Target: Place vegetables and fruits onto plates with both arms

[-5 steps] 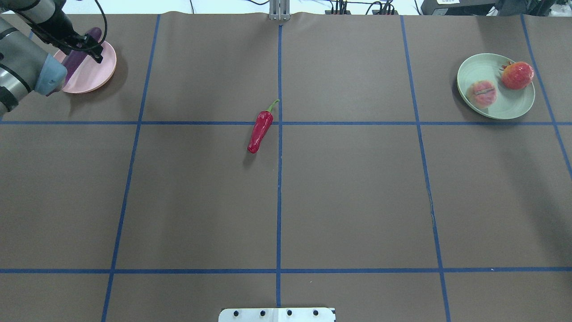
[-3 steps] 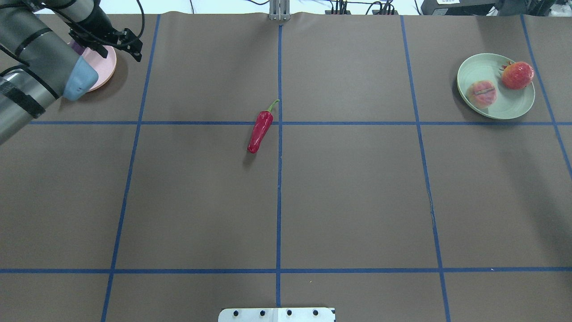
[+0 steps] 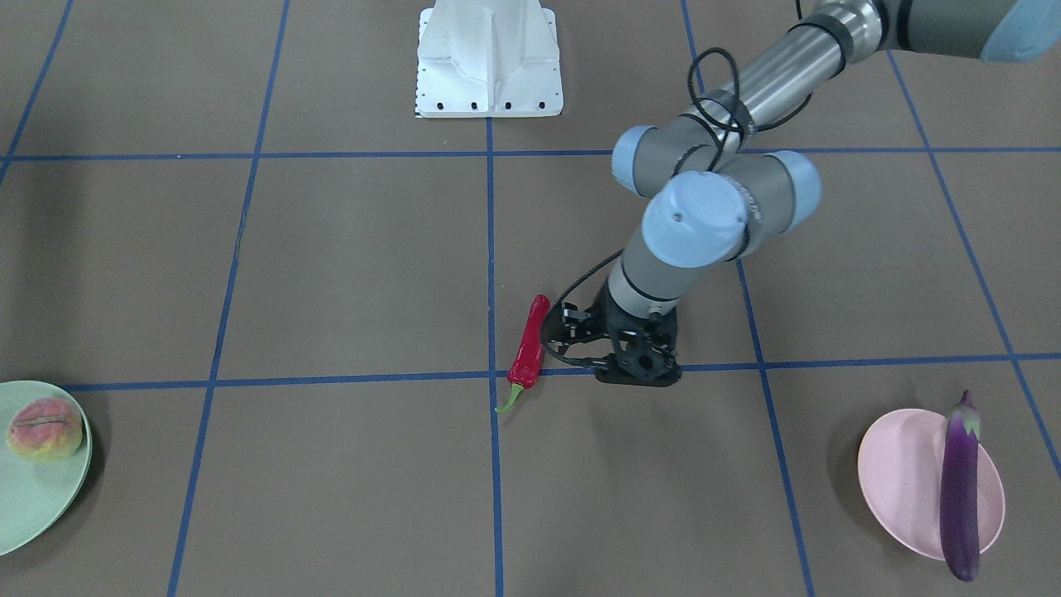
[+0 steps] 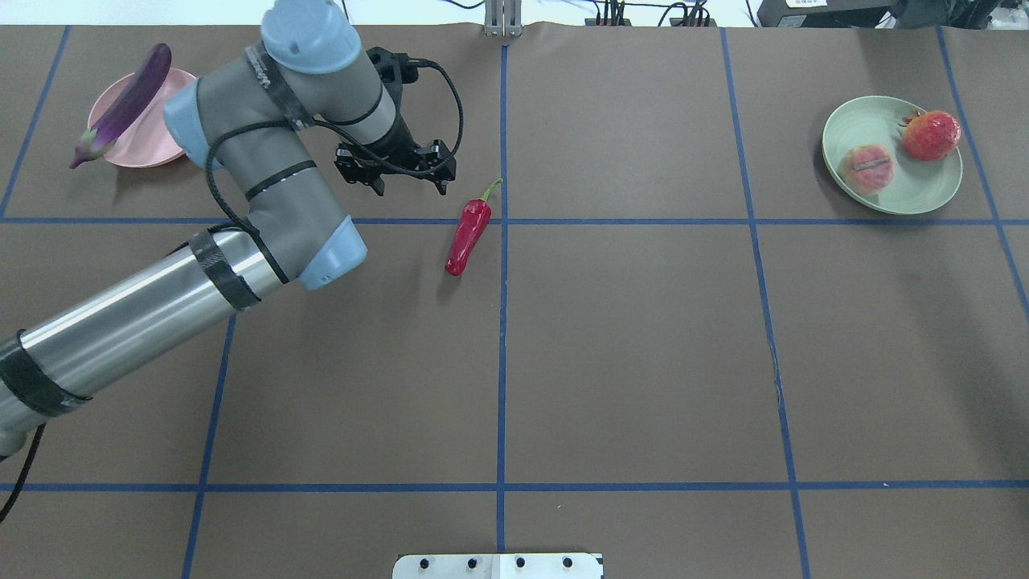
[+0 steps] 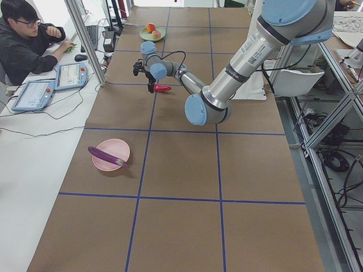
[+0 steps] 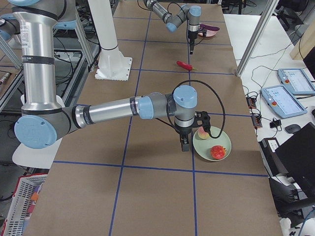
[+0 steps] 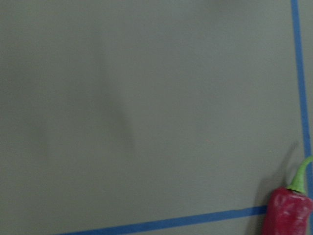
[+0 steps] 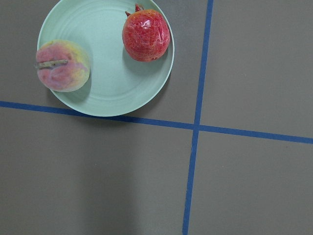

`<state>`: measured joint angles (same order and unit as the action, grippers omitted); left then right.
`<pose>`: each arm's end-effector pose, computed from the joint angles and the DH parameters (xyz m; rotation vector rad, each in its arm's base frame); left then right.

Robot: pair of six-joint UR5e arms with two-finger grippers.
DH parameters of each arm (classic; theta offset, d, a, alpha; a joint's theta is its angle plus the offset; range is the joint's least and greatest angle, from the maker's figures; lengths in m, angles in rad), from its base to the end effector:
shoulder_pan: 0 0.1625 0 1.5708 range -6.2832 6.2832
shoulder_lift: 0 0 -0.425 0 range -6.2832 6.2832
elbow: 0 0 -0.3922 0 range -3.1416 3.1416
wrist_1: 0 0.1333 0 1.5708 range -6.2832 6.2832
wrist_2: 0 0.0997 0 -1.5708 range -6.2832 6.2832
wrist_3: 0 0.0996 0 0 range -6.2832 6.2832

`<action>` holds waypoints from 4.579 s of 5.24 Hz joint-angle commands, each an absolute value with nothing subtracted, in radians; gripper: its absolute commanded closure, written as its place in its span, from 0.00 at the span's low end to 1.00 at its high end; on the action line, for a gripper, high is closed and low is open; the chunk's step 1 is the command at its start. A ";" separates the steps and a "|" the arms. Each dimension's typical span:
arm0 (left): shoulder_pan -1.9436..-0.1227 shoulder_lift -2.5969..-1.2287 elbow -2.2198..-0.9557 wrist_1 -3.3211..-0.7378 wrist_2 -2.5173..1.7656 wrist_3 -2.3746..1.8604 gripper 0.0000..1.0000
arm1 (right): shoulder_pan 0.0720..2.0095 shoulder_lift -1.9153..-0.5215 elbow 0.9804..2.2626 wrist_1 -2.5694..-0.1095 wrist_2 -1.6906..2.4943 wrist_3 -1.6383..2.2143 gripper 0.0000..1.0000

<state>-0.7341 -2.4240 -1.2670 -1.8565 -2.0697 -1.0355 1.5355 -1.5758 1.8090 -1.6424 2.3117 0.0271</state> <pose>0.5265 -0.5904 0.2219 0.1065 0.9346 0.0243 0.0488 -0.4917 0.5534 0.1310 -0.7437 -0.0677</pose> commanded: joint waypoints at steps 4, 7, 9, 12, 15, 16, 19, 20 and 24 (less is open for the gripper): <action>-0.614 -2.542 -1.088 -1.868 -1.852 -1.109 0.14 | 1.536 -1.577 1.812 -1.641 2.318 0.026 0.00; -0.632 -2.549 -1.091 -1.868 -1.852 -1.104 1.00 | 1.536 -1.575 1.813 -1.641 2.316 0.026 0.00; -0.826 -2.528 -1.098 -1.853 -2.063 -0.905 1.00 | 1.534 -1.575 1.812 -1.641 2.316 0.026 0.00; -1.116 -2.262 -1.066 -1.867 -2.158 -0.341 1.00 | 1.528 -1.575 1.810 -1.641 2.313 0.028 0.00; -1.112 -2.163 -0.970 -2.044 -2.008 -0.316 0.01 | 1.523 -1.574 1.810 -1.641 2.313 0.028 0.00; -1.123 -2.187 -0.991 -2.042 -2.032 -0.403 0.00 | 1.525 -1.569 1.810 -1.641 2.312 0.028 0.00; -1.369 -2.056 -1.164 -2.000 -2.302 -0.299 0.00 | 1.525 -1.559 1.802 -1.644 2.303 0.026 0.00; -1.497 -2.022 -1.176 -1.885 -2.397 -0.067 0.00 | 1.523 -1.560 1.792 -1.644 2.304 0.026 0.00; -1.595 -1.575 -1.557 -1.759 -2.418 0.005 0.00 | 1.522 -1.560 1.756 -1.643 2.306 0.026 0.00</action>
